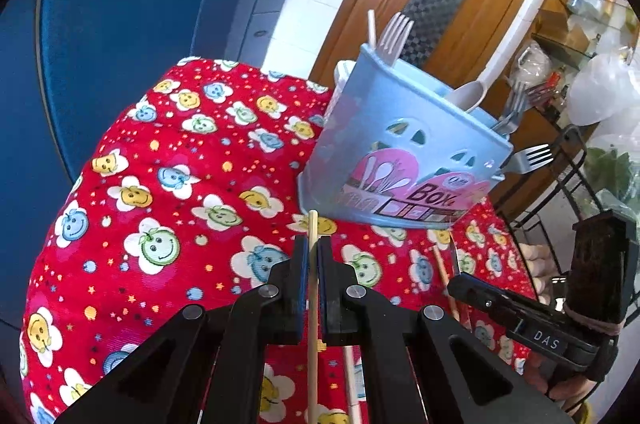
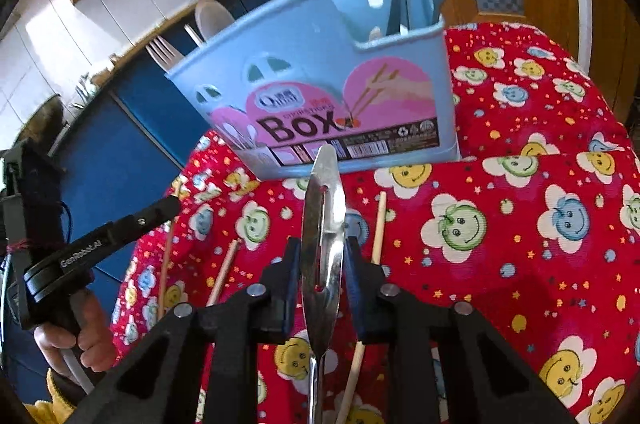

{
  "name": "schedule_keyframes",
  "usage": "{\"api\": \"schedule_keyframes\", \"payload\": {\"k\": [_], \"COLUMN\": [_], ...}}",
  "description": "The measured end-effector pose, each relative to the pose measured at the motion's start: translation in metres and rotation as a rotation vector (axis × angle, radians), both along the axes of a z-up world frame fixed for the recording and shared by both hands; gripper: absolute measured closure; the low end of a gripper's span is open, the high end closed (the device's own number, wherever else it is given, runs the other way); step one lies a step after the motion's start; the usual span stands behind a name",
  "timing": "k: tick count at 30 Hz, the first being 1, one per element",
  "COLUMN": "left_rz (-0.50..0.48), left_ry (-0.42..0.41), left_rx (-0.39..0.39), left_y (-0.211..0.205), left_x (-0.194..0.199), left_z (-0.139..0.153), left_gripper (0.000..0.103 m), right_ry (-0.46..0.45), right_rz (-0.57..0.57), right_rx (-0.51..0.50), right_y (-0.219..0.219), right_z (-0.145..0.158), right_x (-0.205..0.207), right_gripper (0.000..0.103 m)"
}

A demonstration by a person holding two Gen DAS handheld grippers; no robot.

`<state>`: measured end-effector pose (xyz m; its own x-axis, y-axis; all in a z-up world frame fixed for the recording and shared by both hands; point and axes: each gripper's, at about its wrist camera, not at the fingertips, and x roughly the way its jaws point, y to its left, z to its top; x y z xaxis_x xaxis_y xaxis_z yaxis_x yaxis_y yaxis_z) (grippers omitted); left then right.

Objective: Organize utensils
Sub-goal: 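Lift the chopstick in the left tool and knife in the right tool toward the box, then lower the chopstick into the box with the left tool while the right tool lowers the knife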

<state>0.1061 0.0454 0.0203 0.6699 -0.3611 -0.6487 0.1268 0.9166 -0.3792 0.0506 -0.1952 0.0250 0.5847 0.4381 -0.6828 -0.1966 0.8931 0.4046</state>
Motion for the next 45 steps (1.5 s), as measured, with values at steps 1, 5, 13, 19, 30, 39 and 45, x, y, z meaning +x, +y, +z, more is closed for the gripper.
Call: {"api": "schedule_keyframes", "payload": {"k": [1,5,13,19,30,39,45], "left_rz": [-0.003,-0.013,-0.031,-0.037,-0.043,-0.029,-0.014], "left_ry": [-0.009,-0.065,-0.151,-0.205,-0.291,-0.376,-0.430], "left_rx": [-0.008,-0.020,-0.041,-0.049,-0.023,-0.009,0.006], "left_y": [0.000,0.000,-0.004,-0.006,-0.017,-0.024,-0.029], "left_x": [-0.001,-0.010,-0.025,-0.032,-0.030,-0.018,-0.007], "left_z": [0.003,0.017,0.044,0.062,0.096,0.126,0.148], "left_gripper": [0.099,0.099,0.099,0.099,0.099,0.099,0.099], "right_ry": [-0.017,-0.086,-0.218,-0.283,-0.361,-0.408,-0.422], "right_rz": [-0.003,-0.012,-0.025,-0.047,-0.088,-0.106,-0.116], "right_rx": [0.004,0.013,0.024,0.024,0.006,-0.020,-0.034], "right_y": [0.000,-0.003,-0.003,-0.010,-0.022,-0.030,-0.032], "right_z": [0.003,0.016,0.045,0.064,0.091,0.113,0.124], "right_x": [-0.003,-0.017,-0.037,-0.045,-0.046,-0.039,-0.031], "right_gripper": [0.080,0.080,0.080,0.080,0.081,0.081,0.081]}}
